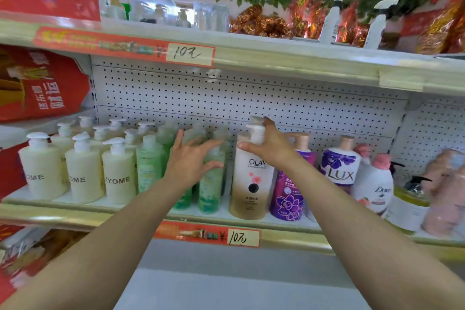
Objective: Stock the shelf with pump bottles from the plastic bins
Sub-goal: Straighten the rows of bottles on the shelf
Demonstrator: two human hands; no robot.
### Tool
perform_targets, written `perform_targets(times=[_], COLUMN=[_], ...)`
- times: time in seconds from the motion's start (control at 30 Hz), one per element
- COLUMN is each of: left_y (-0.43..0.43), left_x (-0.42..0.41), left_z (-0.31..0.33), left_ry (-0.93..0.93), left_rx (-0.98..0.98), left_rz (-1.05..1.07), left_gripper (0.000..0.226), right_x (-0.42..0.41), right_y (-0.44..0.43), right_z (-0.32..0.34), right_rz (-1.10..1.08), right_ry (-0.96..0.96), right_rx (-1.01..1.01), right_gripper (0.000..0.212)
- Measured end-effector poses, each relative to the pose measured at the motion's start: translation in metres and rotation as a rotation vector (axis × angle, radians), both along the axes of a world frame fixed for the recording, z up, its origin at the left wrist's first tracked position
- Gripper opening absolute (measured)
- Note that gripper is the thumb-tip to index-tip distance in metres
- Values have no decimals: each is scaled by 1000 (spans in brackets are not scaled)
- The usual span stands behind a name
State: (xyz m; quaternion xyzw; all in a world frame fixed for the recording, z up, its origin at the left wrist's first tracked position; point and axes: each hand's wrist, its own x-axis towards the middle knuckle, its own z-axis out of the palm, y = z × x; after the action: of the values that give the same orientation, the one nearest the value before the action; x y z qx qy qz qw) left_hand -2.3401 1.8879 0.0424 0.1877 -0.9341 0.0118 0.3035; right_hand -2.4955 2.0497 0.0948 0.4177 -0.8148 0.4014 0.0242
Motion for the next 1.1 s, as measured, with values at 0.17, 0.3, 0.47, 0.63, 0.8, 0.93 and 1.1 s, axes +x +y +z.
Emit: perform_targets(times=[0.17, 0.3, 0.47, 0.63, 0.8, 0.93, 1.1], left_y=[10, 13, 15, 18, 18, 18, 18], left_x=[2, 2, 2, 4, 4, 4, 4], left_z=[0, -1, -1, 2, 1, 0, -1], left_ry=[58, 52, 39, 9, 17, -8, -4], left_rx=[76, 69, 82, 78, 60, 33, 20], left_rz=[37, 64, 78, 85, 89, 112, 103], left_gripper=[65, 65, 65, 67, 67, 67, 65], right_x=[-3, -3, -5, -7, -9, -7, -4], right_y=[2, 2, 5, 5, -4, -6, 3], right_z=[-7, -9, -7, -8, -11, -11, -15], right_rz=[-4, -26, 3, 35, -11, -16, 6], right_ry=[108, 137, 120, 53, 77, 53, 3], right_rx=[91, 160, 159, 112, 100, 75, 35], right_gripper=[98, 95, 94, 85, 82, 78, 75])
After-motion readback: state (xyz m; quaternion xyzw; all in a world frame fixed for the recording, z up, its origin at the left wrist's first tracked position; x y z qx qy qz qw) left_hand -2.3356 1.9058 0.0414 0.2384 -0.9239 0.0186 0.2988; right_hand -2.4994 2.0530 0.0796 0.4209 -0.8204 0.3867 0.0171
